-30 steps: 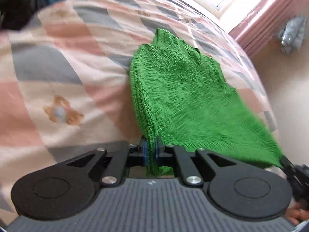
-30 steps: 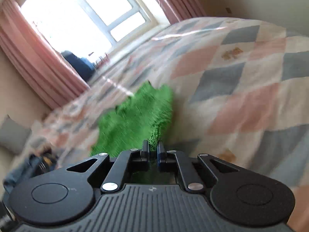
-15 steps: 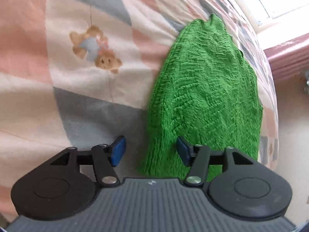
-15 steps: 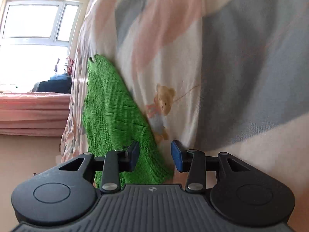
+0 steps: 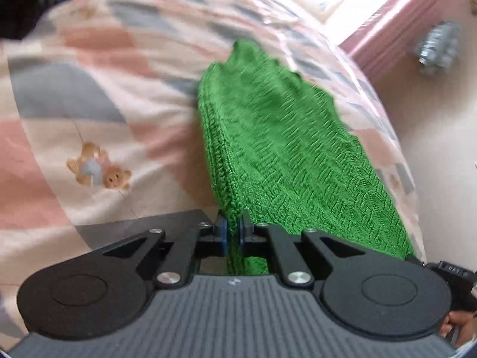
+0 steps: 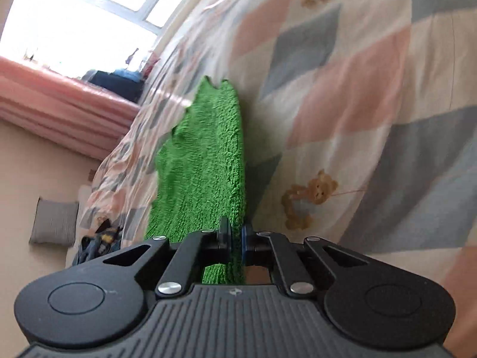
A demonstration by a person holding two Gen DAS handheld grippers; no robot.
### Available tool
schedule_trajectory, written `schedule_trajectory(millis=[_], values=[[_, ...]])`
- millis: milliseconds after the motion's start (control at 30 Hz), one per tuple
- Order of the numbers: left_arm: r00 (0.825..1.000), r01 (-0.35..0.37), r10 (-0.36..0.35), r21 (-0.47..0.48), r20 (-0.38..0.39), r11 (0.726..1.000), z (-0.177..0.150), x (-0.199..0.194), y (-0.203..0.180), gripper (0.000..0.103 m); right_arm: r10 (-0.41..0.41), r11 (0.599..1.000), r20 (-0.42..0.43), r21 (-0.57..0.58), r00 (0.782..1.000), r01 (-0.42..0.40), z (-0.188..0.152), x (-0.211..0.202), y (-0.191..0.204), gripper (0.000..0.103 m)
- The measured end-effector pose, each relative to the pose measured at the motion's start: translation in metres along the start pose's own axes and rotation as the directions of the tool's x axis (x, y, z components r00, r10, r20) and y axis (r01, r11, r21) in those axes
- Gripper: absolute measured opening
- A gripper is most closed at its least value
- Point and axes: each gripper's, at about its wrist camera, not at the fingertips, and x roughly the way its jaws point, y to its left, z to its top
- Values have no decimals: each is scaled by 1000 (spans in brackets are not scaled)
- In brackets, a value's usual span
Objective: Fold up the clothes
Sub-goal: 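Lift the vest with both grippers and carry it onto the open duvet, then lay the vest flat with both grippers and open them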
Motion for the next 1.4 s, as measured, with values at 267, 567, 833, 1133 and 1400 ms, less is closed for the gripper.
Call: schedule_trajectory(millis=[267, 567, 833, 1133, 1400], values=[[975, -183, 176, -38, -139, 982, -51, 23, 27, 6, -232, 973, -167, -44, 958, 228, -65, 26, -25, 7], [926, -364, 378, 220, -21, 905, -36, -10, -39, 20, -440, 733, 83, -543, 894, 411, -67, 11, 62, 32], [924, -313, 363, 304, -123, 900, -64, 62, -41, 24, -494, 630, 46, -668, 868, 395, -113, 73, 59, 36], [879, -308, 410, 366, -242, 878, -71, 9, -55, 28, -584, 725, -51, -482, 810, 492, -142, 11, 73, 39], [927, -290, 364, 447, -88, 846, -24, -90, -124, 58, -501, 772, 36, -433, 865, 465, -130, -28, 175, 74]])
